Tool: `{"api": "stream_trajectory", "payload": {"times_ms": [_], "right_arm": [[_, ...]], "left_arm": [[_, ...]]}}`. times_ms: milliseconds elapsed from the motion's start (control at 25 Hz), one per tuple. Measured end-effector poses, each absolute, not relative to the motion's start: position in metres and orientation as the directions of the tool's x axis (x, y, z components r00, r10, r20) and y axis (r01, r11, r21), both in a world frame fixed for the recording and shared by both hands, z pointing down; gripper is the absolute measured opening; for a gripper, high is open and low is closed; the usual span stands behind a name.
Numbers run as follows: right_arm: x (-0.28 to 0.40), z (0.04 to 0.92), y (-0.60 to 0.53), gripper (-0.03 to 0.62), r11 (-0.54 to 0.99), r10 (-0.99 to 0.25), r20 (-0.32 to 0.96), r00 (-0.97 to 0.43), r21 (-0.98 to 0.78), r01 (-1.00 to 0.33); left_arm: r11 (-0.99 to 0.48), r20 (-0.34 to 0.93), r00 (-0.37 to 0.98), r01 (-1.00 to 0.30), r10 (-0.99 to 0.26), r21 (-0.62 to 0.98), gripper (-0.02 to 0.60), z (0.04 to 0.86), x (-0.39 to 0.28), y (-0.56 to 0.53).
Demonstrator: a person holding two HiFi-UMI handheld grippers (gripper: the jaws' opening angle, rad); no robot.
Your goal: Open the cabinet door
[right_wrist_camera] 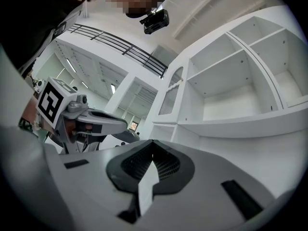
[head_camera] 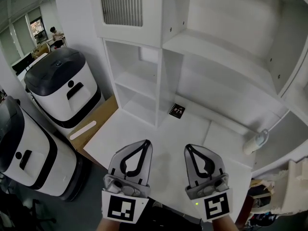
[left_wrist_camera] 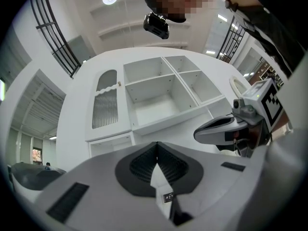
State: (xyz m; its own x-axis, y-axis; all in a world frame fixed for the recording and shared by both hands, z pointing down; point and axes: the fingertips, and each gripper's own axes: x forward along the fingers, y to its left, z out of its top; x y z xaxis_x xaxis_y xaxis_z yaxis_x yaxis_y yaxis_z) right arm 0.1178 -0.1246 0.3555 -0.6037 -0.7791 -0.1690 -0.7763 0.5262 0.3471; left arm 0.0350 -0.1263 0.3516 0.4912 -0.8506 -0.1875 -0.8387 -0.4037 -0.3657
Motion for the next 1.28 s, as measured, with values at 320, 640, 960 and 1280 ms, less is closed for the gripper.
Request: {"api": "stream_trajectory", "payload": {"times_ms": [320, 640, 960, 1280], "right_arm": [[0.116, 0.348, -0.138, 0.002, 0.518, -0.780, -0.190, -0.596, 0.338, -0.786], [0.107, 0.332, -0.156, 0.002, 0.501, -0.780, -0.210, -0.590, 0.355, -0.789], [0.096, 0.314, -0.174, 0.002, 0.484, -0.778, -0.248, -0.577, 0.348, -0.803], [0.085, 0.288, -0.187, 0.002, 0.453, -0.768, -0.286, -0.573, 0.389, -0.802]], "left_arm": [[-0.392, -0.198, 0.490, -0.835, -0.849, -0.386, -0.002, 0.342, 0.033, -0.142], [-0.393, -0.222, 0.500, -0.832, -0.837, -0.392, -0.002, 0.327, 0.025, -0.162], [-0.401, -0.253, 0.543, -0.800, -0.801, -0.446, -0.002, 0.306, 0.024, -0.183], [-0.417, -0.297, 0.582, -0.780, -0.757, -0.467, -0.002, 0.282, 0.024, -0.197]]}}
